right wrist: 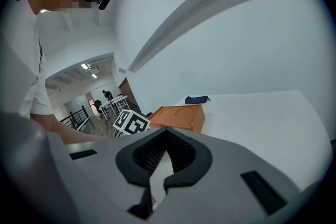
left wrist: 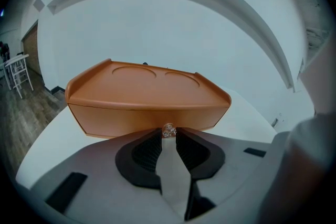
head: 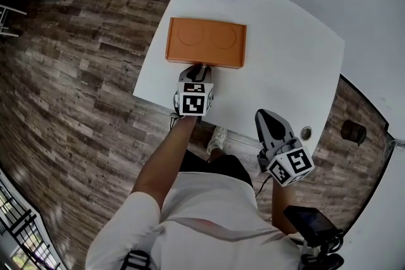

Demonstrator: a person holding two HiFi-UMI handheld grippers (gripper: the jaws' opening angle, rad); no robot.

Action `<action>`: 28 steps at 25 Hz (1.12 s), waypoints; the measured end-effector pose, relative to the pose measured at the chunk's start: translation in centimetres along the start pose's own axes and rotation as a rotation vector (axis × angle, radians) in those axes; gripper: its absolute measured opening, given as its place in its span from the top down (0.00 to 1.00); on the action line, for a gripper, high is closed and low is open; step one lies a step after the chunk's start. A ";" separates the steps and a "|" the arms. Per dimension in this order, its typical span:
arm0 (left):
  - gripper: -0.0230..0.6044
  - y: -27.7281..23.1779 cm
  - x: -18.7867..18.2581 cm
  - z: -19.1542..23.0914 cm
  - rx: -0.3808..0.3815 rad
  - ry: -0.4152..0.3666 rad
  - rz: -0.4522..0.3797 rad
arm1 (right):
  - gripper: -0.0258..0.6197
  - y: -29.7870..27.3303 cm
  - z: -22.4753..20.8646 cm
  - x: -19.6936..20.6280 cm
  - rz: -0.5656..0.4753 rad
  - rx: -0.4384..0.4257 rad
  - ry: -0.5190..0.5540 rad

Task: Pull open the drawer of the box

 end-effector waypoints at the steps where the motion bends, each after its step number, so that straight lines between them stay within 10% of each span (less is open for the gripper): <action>1: 0.81 0.0 0.0 0.0 -0.003 0.005 0.000 | 0.96 0.0 0.0 0.1 0.001 0.000 -0.001; 28: 0.85 3.0 2.3 -1.4 -0.005 0.032 0.041 | 0.96 1.8 1.1 -0.1 0.001 -0.021 0.008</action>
Point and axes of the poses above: the fingertips, and each gripper's own axes: y backward along the fingers, z to its left, x out of its underside, the point moved 1 cm from there along y, backward along the fingers, and after that the axes turned 1 degree about y, right-handed, at the moved point
